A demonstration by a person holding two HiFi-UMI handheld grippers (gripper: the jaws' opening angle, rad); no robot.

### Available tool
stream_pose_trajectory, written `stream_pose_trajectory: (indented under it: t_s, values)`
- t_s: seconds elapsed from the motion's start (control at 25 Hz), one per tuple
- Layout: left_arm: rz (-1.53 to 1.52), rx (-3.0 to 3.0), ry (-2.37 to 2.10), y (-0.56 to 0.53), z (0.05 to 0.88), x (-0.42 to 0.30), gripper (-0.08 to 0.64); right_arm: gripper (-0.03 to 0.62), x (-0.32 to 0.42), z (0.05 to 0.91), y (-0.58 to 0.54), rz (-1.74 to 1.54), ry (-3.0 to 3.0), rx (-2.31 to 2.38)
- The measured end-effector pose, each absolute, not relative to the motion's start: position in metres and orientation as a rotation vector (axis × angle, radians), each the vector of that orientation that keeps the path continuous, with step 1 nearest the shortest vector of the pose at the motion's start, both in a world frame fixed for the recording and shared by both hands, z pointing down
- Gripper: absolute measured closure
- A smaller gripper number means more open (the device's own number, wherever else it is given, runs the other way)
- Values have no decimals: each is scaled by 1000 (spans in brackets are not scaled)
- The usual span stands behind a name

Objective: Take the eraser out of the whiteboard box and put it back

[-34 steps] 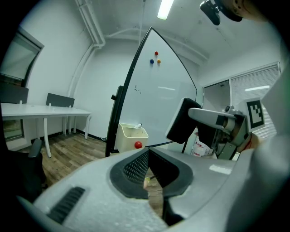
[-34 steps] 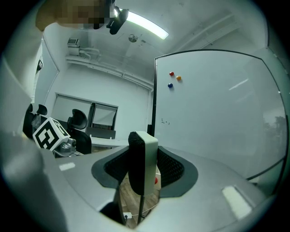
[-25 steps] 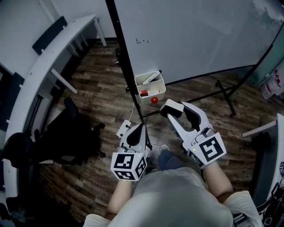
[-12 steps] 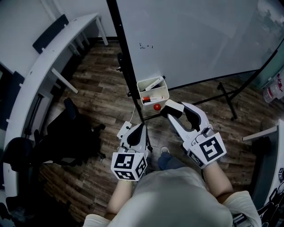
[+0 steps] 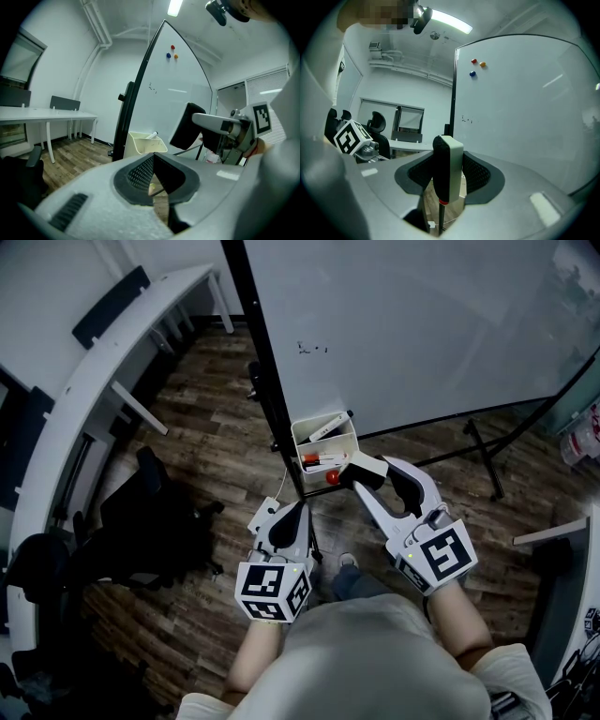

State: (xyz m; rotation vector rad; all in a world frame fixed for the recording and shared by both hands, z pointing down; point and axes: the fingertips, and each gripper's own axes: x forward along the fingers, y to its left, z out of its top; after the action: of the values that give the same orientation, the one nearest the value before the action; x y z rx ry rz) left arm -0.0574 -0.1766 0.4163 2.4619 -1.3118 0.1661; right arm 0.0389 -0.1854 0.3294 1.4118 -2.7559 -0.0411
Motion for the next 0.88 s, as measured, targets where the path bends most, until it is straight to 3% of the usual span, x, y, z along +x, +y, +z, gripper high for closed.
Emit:
stream_pose_trajectory:
  t_s: [0.88]
  values:
    - [155,2381,-1421,-205,412,-61,560,408,35,341,-228,-1,-2804,1259]
